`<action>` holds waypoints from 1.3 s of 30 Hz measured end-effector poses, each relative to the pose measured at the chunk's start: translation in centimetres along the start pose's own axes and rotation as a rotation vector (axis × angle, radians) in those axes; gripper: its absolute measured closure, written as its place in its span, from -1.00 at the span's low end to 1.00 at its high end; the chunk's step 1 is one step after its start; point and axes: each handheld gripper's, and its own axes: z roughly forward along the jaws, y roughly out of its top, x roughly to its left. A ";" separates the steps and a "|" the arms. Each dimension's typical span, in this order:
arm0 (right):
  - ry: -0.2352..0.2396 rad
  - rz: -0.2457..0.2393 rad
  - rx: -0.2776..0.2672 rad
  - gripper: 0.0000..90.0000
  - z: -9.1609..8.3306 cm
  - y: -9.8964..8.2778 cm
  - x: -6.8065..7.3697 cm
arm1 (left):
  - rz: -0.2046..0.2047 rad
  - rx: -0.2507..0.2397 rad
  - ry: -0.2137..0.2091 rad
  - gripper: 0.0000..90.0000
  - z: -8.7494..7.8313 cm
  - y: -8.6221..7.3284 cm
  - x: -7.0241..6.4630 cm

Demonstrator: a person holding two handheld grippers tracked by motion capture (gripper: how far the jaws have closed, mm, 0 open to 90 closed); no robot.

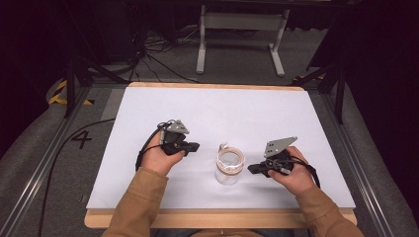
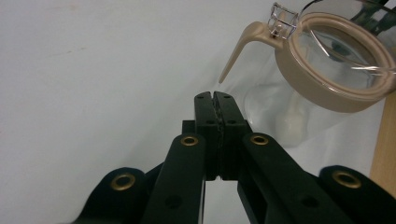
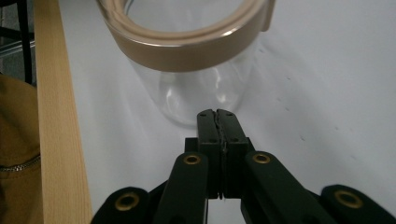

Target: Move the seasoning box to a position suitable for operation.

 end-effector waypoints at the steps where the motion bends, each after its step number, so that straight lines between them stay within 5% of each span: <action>1: -0.005 0.006 -0.004 1.00 -0.2 -0.2 -0.1 | 0.010 0.013 -0.011 0.99 0.6 0.2 0.0; 15: -0.034 0.049 -0.016 1.00 -1.5 -1.8 -0.4 | 0.083 0.048 -0.048 0.95 4.9 0.8 -0.5; 32: -0.040 0.062 -0.021 1.00 -1.8 -2.4 -0.3 | 0.097 0.020 -0.065 0.94 6.8 1.1 -0.8; 39: -0.044 0.063 -0.020 1.00 -1.9 -2.6 -0.1 | 0.136 0.018 -0.057 0.92 7.3 1.3 -0.8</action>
